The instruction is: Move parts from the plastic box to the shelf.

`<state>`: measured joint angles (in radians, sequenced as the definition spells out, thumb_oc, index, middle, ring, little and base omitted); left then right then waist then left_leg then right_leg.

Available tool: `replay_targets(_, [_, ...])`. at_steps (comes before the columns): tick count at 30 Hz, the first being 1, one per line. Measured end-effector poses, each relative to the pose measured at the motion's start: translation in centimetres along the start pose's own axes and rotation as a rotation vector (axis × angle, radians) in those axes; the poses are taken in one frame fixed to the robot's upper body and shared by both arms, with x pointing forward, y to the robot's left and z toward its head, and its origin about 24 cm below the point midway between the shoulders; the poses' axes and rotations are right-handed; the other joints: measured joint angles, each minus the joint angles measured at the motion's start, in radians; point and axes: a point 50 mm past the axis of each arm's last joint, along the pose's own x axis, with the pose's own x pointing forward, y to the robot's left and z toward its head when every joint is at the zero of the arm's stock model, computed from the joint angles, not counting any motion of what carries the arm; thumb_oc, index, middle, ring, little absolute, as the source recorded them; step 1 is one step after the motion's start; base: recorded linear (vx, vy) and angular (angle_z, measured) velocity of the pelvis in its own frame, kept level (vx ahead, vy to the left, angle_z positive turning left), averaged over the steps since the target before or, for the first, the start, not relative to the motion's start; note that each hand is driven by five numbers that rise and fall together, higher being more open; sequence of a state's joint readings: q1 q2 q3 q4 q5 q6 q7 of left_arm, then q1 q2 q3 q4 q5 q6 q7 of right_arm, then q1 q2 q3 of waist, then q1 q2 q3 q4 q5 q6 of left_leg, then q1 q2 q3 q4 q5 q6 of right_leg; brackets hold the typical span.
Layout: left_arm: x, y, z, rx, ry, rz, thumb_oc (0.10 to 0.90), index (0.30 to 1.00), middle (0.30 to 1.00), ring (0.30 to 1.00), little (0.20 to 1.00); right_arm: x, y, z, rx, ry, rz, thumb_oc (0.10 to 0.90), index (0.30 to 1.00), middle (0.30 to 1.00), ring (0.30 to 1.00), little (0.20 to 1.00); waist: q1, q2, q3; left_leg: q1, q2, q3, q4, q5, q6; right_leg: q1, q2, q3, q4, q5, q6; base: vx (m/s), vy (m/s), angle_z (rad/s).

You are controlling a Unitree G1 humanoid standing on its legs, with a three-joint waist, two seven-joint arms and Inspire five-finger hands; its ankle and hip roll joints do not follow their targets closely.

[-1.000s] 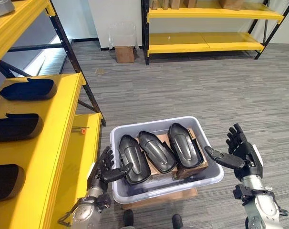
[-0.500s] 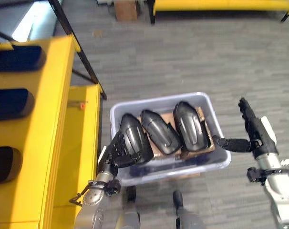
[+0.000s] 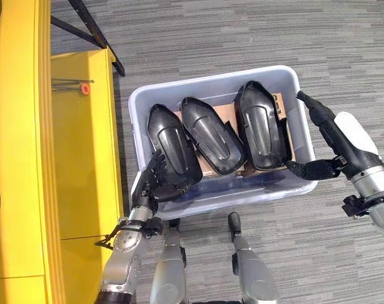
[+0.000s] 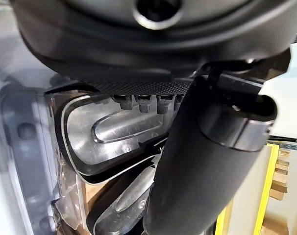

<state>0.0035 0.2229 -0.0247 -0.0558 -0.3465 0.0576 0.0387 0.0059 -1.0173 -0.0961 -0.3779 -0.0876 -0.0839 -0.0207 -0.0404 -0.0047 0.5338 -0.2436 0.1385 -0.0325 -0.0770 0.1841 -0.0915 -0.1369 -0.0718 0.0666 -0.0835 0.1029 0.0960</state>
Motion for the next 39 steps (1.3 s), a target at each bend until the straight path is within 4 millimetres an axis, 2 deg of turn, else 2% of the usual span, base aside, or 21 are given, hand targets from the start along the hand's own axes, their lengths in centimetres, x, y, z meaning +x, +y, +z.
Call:
replay_targets(3, [-0.2, 0.1, -0.2, 0.001, 0.008, 0.005, 0.900, 1.000, 1.000, 1.000, 1.000, 0.0, -0.5, 1.7, -0.077, -0.089, 0.017, 0.900, 1.000, 1.000, 1.000, 1.000, -0.015, -0.012, 0.002, -0.008, 0.001, 0.001, 0.000, -0.004, 0.002, -0.011, 0.001, 0.003, 0.000, 0.000, 0.000, 0.00, 0.001, -0.03])
replay_targets(6, [-0.2, 0.0, -0.2, 0.001, 0.010, 0.000, 0.900, 1.000, 1.000, 1.000, 1.000, -0.2, -0.5, 2.4, -0.156, -0.127, 0.042, 0.900, 1.000, 1.000, 1.000, 1.000, -0.020, -0.015, 0.002, -0.028, 0.001, 0.003, 0.000, -0.005, 0.004, -0.035, 0.001, 0.005, 0.004, 0.001, 0.000, 0.00, 0.002, -0.01])
replay_targets(13, [-0.1, -0.2, -0.2, 0.002, 0.007, 0.013, 0.900, 1.000, 1.000, 1.000, 1.000, 0.1, -1.2, 2.8, -0.396, -0.166, 0.099, 0.900, 1.000, 1.000, 1.000, 1.000, -0.043, -0.023, 0.002, -0.045, 0.001, 0.005, 0.000, -0.003, 0.001, -0.052, 0.001, 0.006, 0.004, 0.000, 0.000, 0.00, 0.000, 0.00])
replay_targets(16, [0.3, -0.9, 0.1, 0.003, -0.004, -0.009, 0.900, 1.000, 1.000, 1.000, 1.000, 0.2, -1.4, 2.9, -0.477, -0.182, 0.124, 0.900, 1.000, 1.000, 1.000, 1.000, -0.044, -0.023, 0.002, -0.056, 0.002, 0.005, 0.000, -0.002, 0.001, -0.063, 0.002, 0.006, 0.004, 0.000, 0.000, 0.00, 0.000, 0.00])
replay_targets(21, [0.6, -1.7, 0.3, 0.004, -0.010, -0.040, 0.900, 1.000, 1.000, 1.000, 1.000, 0.2, -1.1, 3.0, -0.500, -0.195, 0.143, 0.900, 1.000, 1.000, 1.000, 1.000, -0.045, -0.023, 0.002, -0.071, 0.002, 0.002, 0.000, -0.002, 0.000, -0.075, 0.002, 0.004, 0.002, 0.000, 0.000, 0.00, 0.000, 0.00])
replay_targets(29, [0.6, -1.3, 0.4, 0.034, -0.002, -0.040, 0.900, 1.000, 1.000, 1.000, 1.000, 0.5, -0.9, 3.2, -0.503, -0.210, 0.143, 0.900, 1.000, 1.000, 1.000, 1.000, -0.055, -0.023, 0.002, -0.105, 0.001, 0.001, 0.000, 0.001, 0.001, -0.109, 0.001, 0.002, 0.005, 0.000, 0.000, 0.00, 0.001, 0.00])
replay_targets(39, [0.7, -1.7, 0.9, 0.039, -0.022, -0.042, 0.900, 1.000, 1.000, 1.000, 1.000, 0.4, 0.1, 3.0, -0.381, -0.184, 0.062, 0.900, 1.000, 1.000, 1.000, 1.000, -0.057, -0.022, 0.001, -0.146, 0.001, -0.001, 0.000, 0.003, 0.001, -0.150, 0.001, 0.001, 0.005, 0.000, 0.000, 0.00, 0.000, 0.00])
